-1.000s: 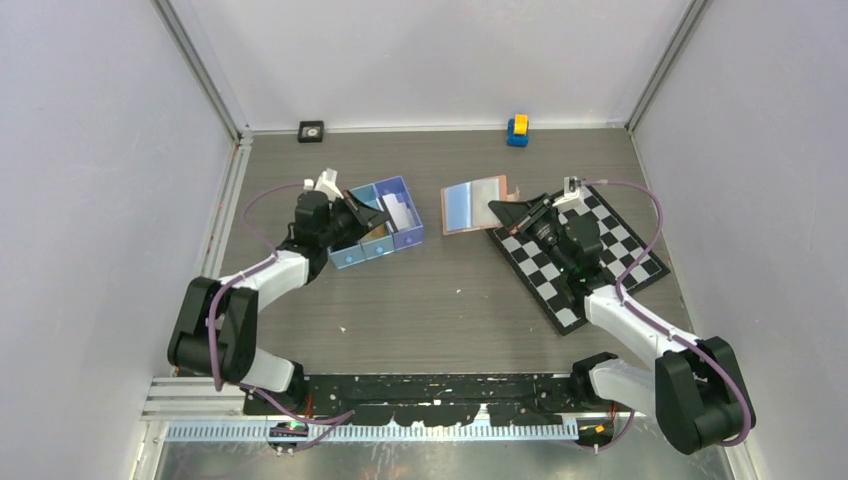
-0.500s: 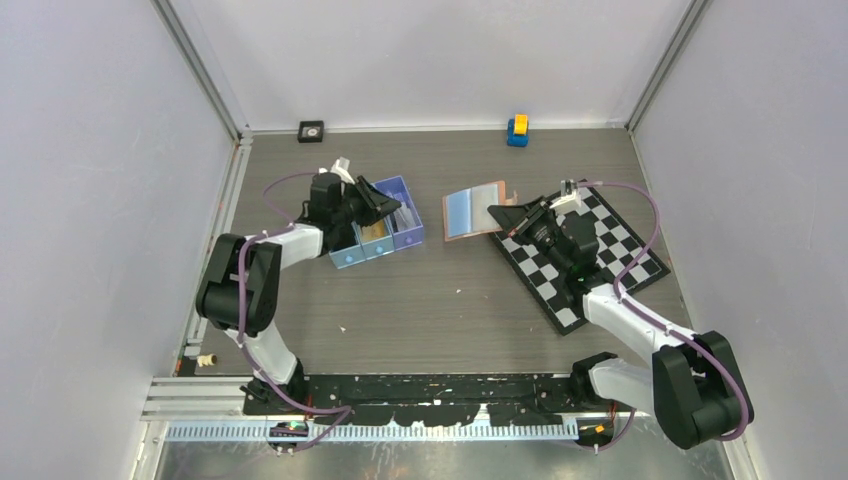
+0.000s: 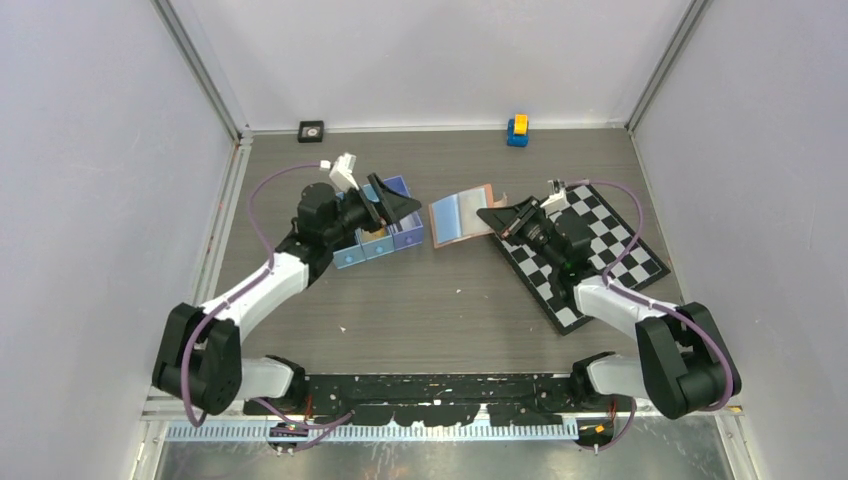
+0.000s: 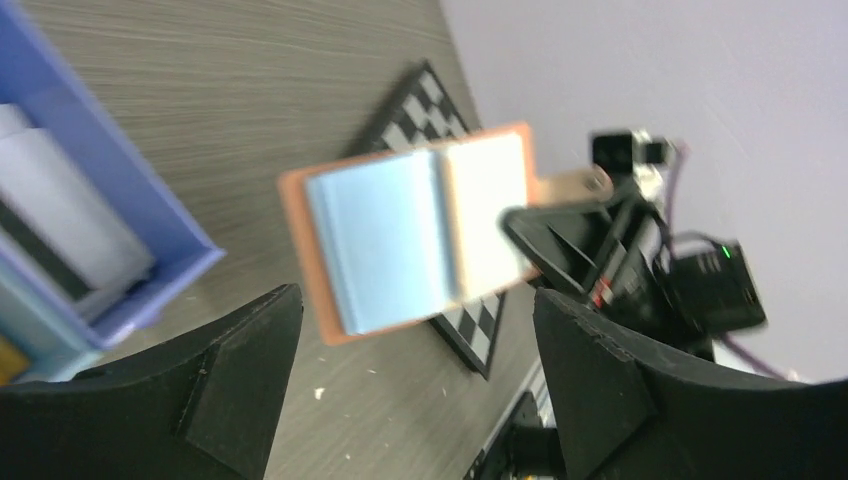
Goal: Take the credit cards out of the card holder
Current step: Place the credit card in the storage box, then remove the credit card from the card holder.
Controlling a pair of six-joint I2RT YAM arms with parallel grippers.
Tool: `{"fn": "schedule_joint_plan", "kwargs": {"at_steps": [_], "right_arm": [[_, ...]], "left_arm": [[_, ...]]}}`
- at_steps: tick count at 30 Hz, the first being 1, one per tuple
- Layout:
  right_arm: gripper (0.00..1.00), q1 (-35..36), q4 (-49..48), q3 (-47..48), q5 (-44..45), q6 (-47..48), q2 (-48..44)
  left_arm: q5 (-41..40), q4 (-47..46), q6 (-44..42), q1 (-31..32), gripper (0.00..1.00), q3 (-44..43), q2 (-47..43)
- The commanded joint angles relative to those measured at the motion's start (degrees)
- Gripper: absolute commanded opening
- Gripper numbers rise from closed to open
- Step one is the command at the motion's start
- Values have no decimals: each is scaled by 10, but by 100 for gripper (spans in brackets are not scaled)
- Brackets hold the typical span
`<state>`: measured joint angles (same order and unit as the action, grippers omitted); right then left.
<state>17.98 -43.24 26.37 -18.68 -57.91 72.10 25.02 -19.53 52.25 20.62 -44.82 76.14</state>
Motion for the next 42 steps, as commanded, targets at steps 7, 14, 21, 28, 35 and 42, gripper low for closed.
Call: {"fn": "schedule_joint_plan", "kwargs": {"at_steps": [7,14,21,28,35,42], "right_arm": [[1,-1,-231,16,-85,-114,49],[1,-1,-253,15,-90,-133,57],[0,3,-263,22,-91,-141,95],[0,31,-120,48,-60,-47,72],[1,90,22,90,-29,70,44],[29,103,0,101,-69,65,61]], "left_arm": [[62,-220,27,55,92,76,46],[71,-264,52,55,91,86,57],[119,-389,112,49,37,83,106],[95,-328,79,35,4,87,85],[67,-213,19,35,3,71,62],[60,-172,12,36,3,57,73]]}}
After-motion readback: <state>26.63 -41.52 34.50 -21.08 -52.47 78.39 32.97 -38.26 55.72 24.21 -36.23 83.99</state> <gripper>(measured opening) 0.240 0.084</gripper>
